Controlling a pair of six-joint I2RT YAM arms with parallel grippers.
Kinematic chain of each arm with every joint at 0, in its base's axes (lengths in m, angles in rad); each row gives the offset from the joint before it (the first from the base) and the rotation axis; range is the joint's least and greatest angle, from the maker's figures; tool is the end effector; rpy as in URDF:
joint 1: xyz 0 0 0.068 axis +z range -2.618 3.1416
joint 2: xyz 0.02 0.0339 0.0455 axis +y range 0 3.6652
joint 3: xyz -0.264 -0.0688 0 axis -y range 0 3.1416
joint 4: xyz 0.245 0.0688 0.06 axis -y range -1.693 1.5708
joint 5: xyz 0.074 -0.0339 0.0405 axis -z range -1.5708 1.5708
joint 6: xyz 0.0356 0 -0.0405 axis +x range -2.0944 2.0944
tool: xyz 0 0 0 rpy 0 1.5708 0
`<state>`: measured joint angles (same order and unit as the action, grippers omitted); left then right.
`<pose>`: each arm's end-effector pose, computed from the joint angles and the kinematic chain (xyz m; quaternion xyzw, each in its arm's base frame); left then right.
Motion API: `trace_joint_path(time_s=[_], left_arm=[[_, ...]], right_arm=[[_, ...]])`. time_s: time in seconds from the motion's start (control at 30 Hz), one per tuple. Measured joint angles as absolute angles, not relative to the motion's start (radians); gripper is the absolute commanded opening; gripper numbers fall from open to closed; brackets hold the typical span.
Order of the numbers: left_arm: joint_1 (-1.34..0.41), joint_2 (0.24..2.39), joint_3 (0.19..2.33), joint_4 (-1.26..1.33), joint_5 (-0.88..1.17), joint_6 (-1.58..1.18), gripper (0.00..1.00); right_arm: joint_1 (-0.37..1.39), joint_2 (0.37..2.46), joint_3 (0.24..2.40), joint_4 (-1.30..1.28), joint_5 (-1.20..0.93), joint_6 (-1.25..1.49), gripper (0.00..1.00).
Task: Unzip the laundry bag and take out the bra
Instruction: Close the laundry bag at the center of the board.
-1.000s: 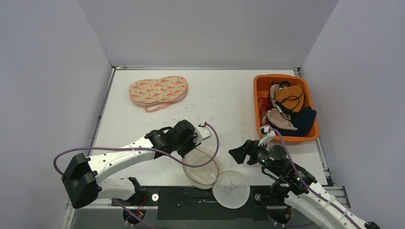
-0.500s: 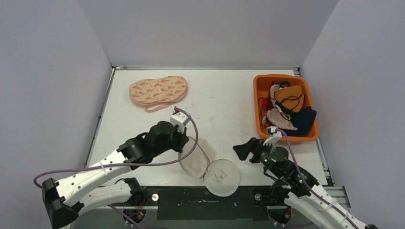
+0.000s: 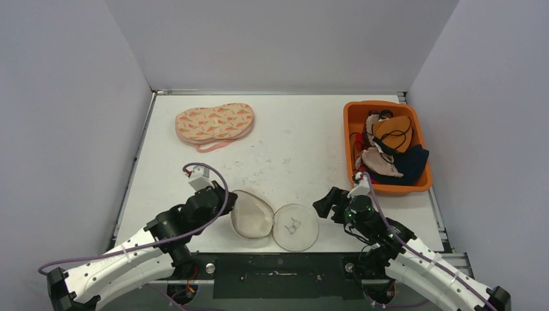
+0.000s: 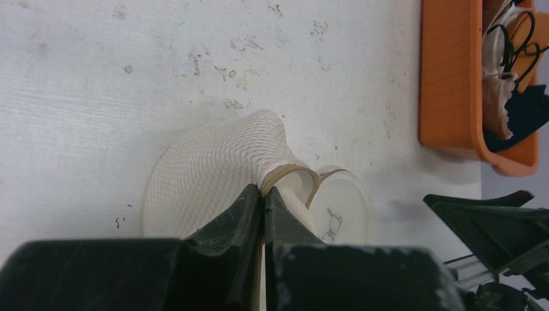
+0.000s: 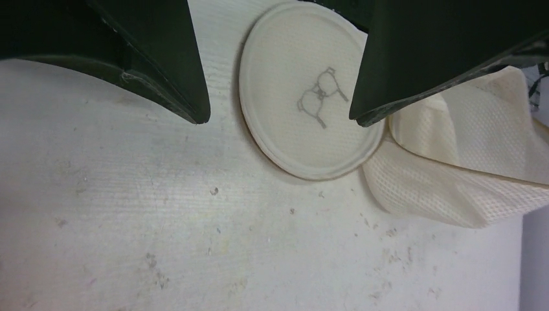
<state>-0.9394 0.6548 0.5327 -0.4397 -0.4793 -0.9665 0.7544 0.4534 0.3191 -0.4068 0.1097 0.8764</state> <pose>0.1021 -0.1118 0.2477 -0.1262 0.8488 -0.2624 0.4414 0.0954 0.0843 0.1995 0.0799 0.8658 0.3252 0.3718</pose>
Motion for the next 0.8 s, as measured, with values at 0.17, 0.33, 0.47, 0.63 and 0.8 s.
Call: trace_joint_path(time_s=[0.17, 0.33, 0.47, 0.63, 0.8], left_arm=[[-0.940, 0.493, 0.459, -0.513, -0.553, -1.169, 0.00], [-0.940, 0.284, 0.329, -0.546, -0.600, -1.338, 0.00], [-0.940, 0.221, 0.265, -0.559, -0.611, -1.410, 0.00], [-0.940, 0.234, 0.264, -0.558, -0.614, -1.428, 0.00], [-0.940, 0.249, 0.265, -0.558, -0.613, -1.416, 0.00]], right_arm=[[0.772, 0.572, 0.246, -0.345, 0.055, 0.915, 0.80], [0.850, 0.683, 0.238, -0.305, 0.045, 0.933, 0.78], [0.917, 0.789, 0.244, -0.244, 0.072, 0.937, 0.73], [0.966, 0.922, 0.272, -0.151, 0.121, 0.952, 0.57], [0.997, 1.044, 0.305, -0.088, 0.183, 0.963, 0.31]])
